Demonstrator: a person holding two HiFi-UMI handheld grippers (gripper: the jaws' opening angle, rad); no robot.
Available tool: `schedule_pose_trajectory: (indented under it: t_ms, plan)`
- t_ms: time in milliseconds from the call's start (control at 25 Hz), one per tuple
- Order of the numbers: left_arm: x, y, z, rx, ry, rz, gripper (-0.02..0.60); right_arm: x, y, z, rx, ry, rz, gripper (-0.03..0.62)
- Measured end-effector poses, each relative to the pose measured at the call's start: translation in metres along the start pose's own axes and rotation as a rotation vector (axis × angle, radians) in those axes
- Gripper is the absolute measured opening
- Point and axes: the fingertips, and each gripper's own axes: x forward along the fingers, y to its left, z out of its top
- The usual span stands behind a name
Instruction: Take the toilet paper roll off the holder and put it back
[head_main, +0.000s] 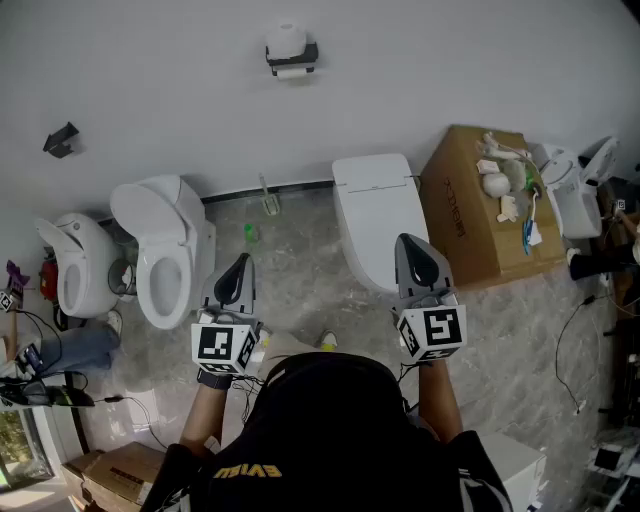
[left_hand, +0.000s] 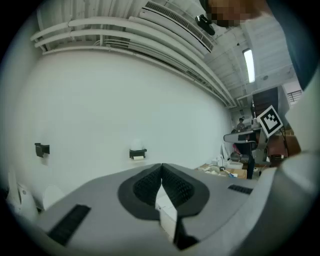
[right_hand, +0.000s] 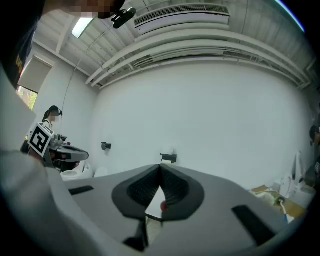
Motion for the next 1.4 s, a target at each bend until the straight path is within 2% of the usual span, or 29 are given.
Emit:
schedule_pose_trajectory:
  t_ms: [320, 480, 640, 760, 840, 960, 1080, 1240, 1400]
  plan:
    - [0.001, -0.006, 0.009, 0.061, -0.015, 0.010, 0.012, 0.000, -0.001, 0.002, -0.009, -0.004, 0.040, -0.002]
    - [0.001, -0.005, 0.006, 0.063, -0.004, 0.009, 0.012, 0.001, -0.001, 0.000, -0.015, -0.001, 0.030, 0.064]
    - [0.004, -0.004, 0.009, 0.058, -0.014, 0.012, 0.012, 0.003, -0.004, 0.001, -0.009, -0.011, 0.029, 0.250]
    - [0.007, -0.005, 0.014, 0.014, -0.046, 0.012, 0.012, 0.005, -0.008, 0.000, -0.006, -0.013, 0.033, 0.324]
    - [0.010, -0.004, 0.017, -0.003, -0.055, 0.020, 0.012, 0.009, -0.012, -0.001, 0.007, -0.009, 0.034, 0.421]
    - [0.013, -0.008, 0.018, 0.012, -0.041, 0.027, 0.012, 0.012, -0.021, -0.004, 0.027, -0.007, 0.010, 0.581]
    - [0.016, -0.015, 0.017, 0.027, -0.029, 0.024, 0.012, 0.013, -0.033, -0.005, 0.031, -0.018, -0.033, 0.584]
    - [0.019, -0.018, 0.015, 0.040, -0.011, 0.027, 0.012, 0.015, -0.038, -0.007, 0.036, -0.017, -0.031, 0.584]
    - [0.021, -0.010, 0.020, -0.006, -0.047, 0.090, 0.012, 0.021, -0.043, -0.008, 0.045, -0.009, -0.015, 0.584]
